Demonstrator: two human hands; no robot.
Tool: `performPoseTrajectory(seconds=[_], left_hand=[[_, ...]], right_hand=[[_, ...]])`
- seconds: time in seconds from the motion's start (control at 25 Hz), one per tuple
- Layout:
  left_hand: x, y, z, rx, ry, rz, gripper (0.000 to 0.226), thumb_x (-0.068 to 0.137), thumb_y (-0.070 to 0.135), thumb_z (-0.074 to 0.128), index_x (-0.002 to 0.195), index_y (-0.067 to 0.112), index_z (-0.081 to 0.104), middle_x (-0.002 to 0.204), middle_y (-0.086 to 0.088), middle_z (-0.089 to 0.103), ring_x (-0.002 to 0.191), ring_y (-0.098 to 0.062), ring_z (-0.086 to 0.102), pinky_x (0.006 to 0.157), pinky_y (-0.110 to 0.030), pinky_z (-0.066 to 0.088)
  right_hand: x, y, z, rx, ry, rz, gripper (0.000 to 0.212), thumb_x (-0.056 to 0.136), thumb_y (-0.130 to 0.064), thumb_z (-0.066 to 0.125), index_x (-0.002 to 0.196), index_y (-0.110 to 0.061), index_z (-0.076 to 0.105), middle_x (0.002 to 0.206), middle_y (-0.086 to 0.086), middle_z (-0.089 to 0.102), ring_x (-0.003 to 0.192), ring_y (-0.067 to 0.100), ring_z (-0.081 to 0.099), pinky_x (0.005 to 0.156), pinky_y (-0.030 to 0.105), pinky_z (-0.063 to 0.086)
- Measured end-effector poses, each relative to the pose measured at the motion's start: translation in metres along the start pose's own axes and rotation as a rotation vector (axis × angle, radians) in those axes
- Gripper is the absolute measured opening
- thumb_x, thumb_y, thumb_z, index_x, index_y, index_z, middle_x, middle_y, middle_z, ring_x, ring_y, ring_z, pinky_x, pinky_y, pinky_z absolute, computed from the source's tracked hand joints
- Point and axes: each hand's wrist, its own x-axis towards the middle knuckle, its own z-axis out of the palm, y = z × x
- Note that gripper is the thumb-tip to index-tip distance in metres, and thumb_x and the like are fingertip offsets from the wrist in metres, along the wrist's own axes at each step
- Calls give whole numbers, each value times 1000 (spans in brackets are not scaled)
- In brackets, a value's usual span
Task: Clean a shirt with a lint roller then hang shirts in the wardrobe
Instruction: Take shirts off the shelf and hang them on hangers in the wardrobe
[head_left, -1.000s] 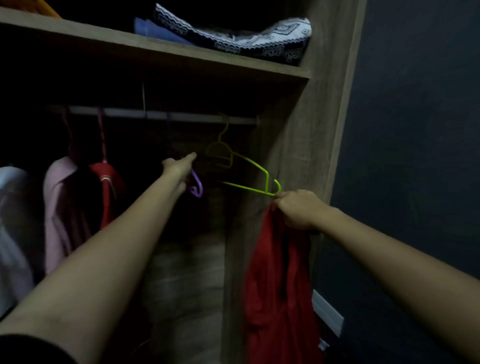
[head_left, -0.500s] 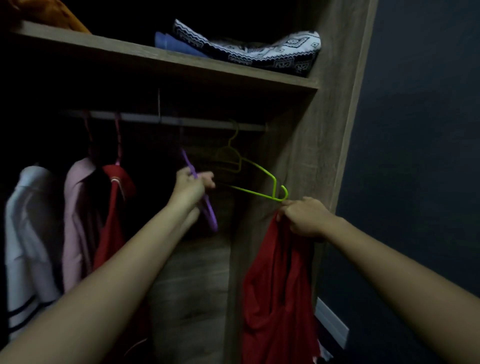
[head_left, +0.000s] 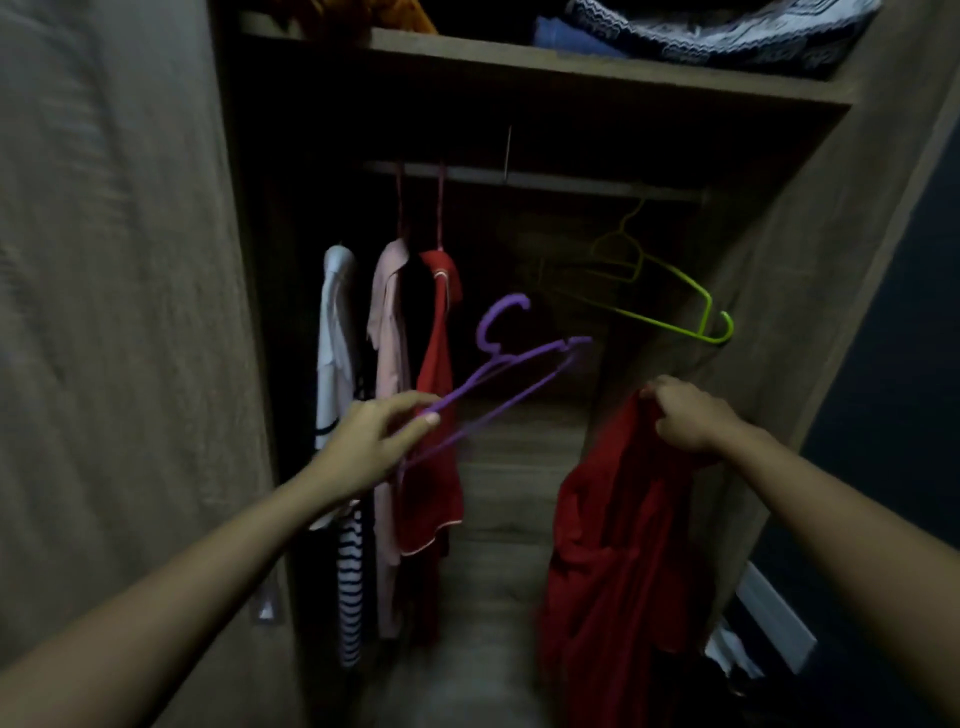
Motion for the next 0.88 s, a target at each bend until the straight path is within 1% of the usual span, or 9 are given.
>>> performPoseTrajectory(seconds=[0.08, 0.2, 0.32, 0.4, 0.52, 0.64, 0.72, 0.8, 0.88], left_hand=[[-11, -8, -18, -83, 60, -36, 21, 90, 22, 59, 94, 42, 66, 50, 13, 58, 44, 3, 48, 49, -11, 39], [-25, -12, -31, -274, -5, -138, 37, 90, 16, 58, 84, 51, 70, 45, 3, 51, 40, -8, 46, 42, -16, 40], [-30, -10, -33, -365, -3, -177, 37, 90, 15, 57, 82, 48, 72, 43, 1, 49, 34, -13, 44, 39, -16, 36], [-31, -8, -35, -396, 35, -179, 35, 90, 16, 57, 83, 46, 73, 43, 0, 49, 33, -13, 44, 39, -15, 35], [-36, -8, -41, -403, 56, -174, 34, 90, 16, 57, 86, 46, 72, 43, 0, 49, 35, -14, 43, 39, -15, 36], [-42, -3, -38, -253, -8, -117, 29, 90, 13, 59, 87, 38, 74, 41, 2, 49, 35, -4, 41, 40, -13, 34], [-42, 14, -25, -111, -25, -3, 14, 88, 15, 64, 97, 17, 75, 52, 4, 65, 38, 10, 45, 45, -5, 35], [-44, 32, -6, -33, 18, 156, 32, 84, 30, 64, 101, 4, 72, 79, 4, 73, 50, 26, 48, 55, 3, 34], [-46, 39, 3, -33, 94, 247, 40, 82, 34, 59, 99, 1, 72, 76, -8, 73, 52, 30, 46, 57, 6, 33]], right_hand=[[-7, -2, -2, 87, 44, -5, 58, 78, -7, 52, 135, -12, 43, 147, 6, 33, 133, 28, 39, 106, 43, 36], [-23, -6, -11, 237, 135, -82, 58, 75, -7, 57, 132, -10, 47, 144, 8, 38, 130, 28, 41, 107, 47, 35], [-43, -17, -31, 401, 305, -167, 46, 77, 1, 59, 123, -3, 56, 135, 13, 49, 126, 29, 47, 104, 26, 31], [-53, -22, -46, 506, 377, -184, 43, 77, 6, 58, 119, 0, 57, 130, 15, 52, 122, 28, 49, 98, 24, 33], [-56, -17, -65, 619, 367, -170, 54, 70, -1, 59, 124, -1, 54, 132, 9, 49, 126, 20, 46, 103, 20, 35], [-67, -26, -68, 679, 264, -193, 65, 65, 11, 44, 128, 2, 48, 140, 9, 42, 130, 17, 39, 87, -3, 32], [-82, -51, -61, 657, 225, -340, 66, 62, 14, 41, 127, 4, 49, 140, 16, 42, 130, 15, 38, 94, 1, 30], [-95, -81, -56, 599, 189, -549, 74, 53, 2, 39, 125, 4, 51, 138, 15, 44, 128, 13, 36, 105, 9, 26], [-107, -97, -55, 477, 160, -678, 77, 51, -3, 38, 127, 0, 51, 139, 11, 45, 131, 14, 37, 109, 19, 27]])
